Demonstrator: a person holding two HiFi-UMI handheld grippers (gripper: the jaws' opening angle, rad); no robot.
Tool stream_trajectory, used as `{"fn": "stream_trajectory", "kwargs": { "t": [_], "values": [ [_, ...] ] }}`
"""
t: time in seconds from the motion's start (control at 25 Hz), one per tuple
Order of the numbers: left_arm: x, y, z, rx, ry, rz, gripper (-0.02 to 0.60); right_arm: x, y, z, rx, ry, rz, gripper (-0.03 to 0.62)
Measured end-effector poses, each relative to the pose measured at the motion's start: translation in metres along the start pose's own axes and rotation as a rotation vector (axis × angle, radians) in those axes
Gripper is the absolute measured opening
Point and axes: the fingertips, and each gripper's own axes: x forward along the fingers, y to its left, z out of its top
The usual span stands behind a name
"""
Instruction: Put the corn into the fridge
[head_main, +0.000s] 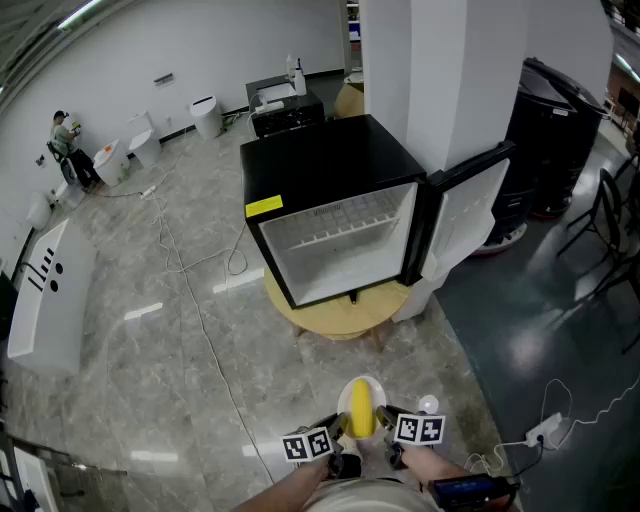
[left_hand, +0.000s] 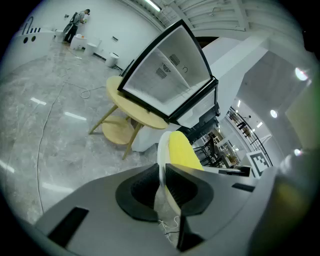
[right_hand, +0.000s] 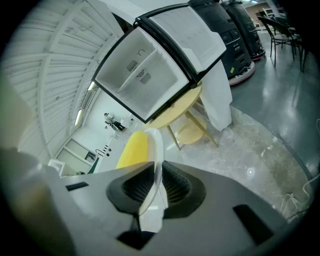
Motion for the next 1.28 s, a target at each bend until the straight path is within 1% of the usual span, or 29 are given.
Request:
{"fn": "stream_trajectory", "kwargs": {
  "t": [0.12,0.24,0.44,0.76,0.96,1.12,1.28],
  "values": [
    [-0.015,-0.01,-0.028,-0.004,-0.008,-0.008,0.046,-0.027,0.003,-0.021,-0.026,-0.013,-0.015,0.054],
    [-0.035,-0.021,-0.047,0.004,-0.021,-0.019,0.046,-0.048,0.01,-0.04,-0.038,-0.027,-0.013,0.054],
    [-0.058,-0.031,-0.067,0.015,-0.034,-0.031,0.046,-0.072,0.02,-0.061,-0.042,-0.061,0.005,0.054],
    [-0.086,-0.041,-0.095,0.024,-0.039,-0.039,0.044,-0.097,0.027,-0.093,-0.033,-0.082,0.018,0.054],
    [-0.104,-0.041,-0.082,0.042,-0.074,-0.035,0.045,-0.098,0.045,-0.09,-0.053,-0.107,0.038,0.054],
    [-0.109,-0.041,-0.09,0.026,-0.077,-0.018,0.045,-0.1,0.05,-0.097,-0.055,-0.085,0.051,0.054],
    [-0.105,-0.044,-0.09,0.029,-0.08,-0.022,0.046,-0.102,0.047,-0.096,-0.053,-0.082,0.053,0.054]
  ]
}}
